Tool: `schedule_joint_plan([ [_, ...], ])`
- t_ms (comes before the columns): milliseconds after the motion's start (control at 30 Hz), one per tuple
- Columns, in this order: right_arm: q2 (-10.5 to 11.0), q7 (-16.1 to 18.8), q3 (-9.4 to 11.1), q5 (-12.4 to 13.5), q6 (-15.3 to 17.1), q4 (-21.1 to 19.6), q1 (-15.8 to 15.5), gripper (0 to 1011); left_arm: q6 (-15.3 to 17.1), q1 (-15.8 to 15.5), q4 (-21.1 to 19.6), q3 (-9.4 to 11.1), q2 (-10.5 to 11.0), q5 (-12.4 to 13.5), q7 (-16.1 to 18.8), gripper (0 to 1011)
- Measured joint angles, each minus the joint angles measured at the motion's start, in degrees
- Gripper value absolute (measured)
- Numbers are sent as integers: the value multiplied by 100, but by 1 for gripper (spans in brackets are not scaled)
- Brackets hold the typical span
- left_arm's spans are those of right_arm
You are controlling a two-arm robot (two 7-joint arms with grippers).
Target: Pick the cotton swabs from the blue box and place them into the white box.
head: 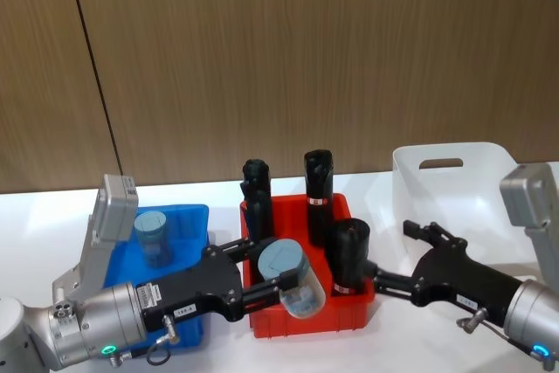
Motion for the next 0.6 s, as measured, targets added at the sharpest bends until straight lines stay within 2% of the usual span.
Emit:
schedule_joint_plan([
  [267, 81, 811, -64, -107, 253, 158, 236, 1002, 0, 0, 0, 0, 0, 0, 0, 660],
  [467, 75, 1233, -156, -245, 393, 271, 382, 1002, 0, 0, 0, 0, 0, 0, 0, 660],
  [600, 55, 1366, -208, -310, 446, 325, 448, 1002, 0, 0, 0, 0, 0, 0, 0, 660],
])
